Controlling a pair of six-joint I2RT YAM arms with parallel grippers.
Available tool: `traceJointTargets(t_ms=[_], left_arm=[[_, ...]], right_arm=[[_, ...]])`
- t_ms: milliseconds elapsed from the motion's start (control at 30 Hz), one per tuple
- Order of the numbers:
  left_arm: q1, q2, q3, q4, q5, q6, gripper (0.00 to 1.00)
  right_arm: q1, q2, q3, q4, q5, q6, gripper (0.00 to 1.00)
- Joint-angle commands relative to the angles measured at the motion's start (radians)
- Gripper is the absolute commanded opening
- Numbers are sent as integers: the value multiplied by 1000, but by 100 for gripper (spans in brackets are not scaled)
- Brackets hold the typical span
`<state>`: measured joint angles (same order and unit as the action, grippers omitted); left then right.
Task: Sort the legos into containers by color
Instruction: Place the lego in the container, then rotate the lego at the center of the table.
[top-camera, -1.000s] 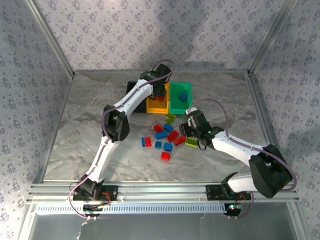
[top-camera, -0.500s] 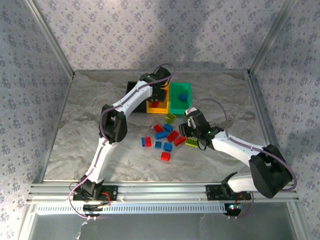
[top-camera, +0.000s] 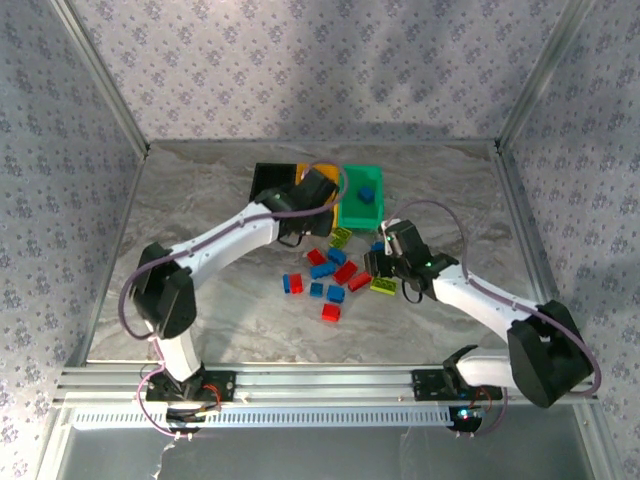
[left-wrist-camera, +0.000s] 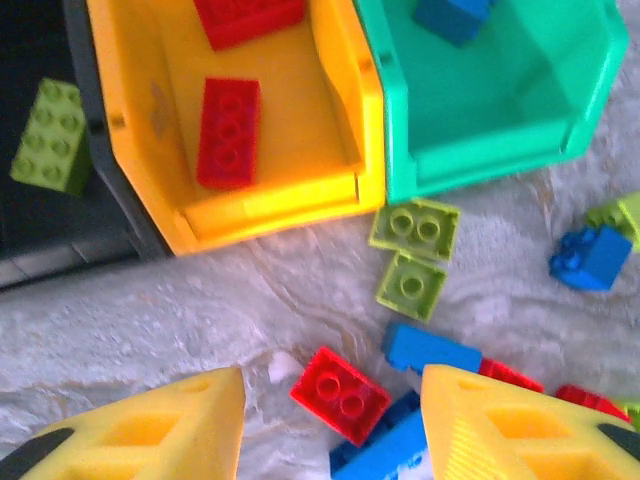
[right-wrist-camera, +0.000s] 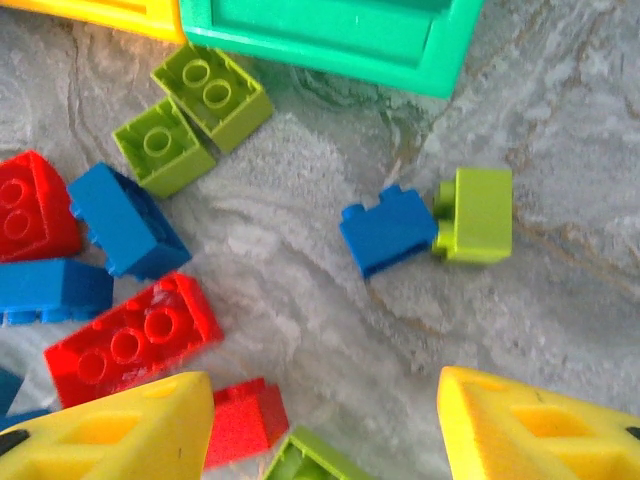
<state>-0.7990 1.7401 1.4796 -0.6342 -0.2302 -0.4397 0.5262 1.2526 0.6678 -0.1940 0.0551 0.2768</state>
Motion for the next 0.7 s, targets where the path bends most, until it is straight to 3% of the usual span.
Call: traceJointTargets(t_ms=[0, 133, 267, 433, 667], left_arm=[[-3, -86, -149, 170, 70, -32, 55], [-25, -165, -282, 251, 79, -51, 56], [-33, -237, -388, 308, 77, -75, 56], [-35, -310, -490, 354, 72, -85, 56], [-35, -364, -562, 377, 48, -97, 56]], right_arm=[[-40, -29, -14, -138, -115, 10, 64], [-140, 5, -29, -150, -256, 40, 67], [-191, 61, -22, -147, -321, 39, 68], [-169, 133, 5, -153, -396, 33, 79], [-60, 163, 34, -231, -347, 41, 79]])
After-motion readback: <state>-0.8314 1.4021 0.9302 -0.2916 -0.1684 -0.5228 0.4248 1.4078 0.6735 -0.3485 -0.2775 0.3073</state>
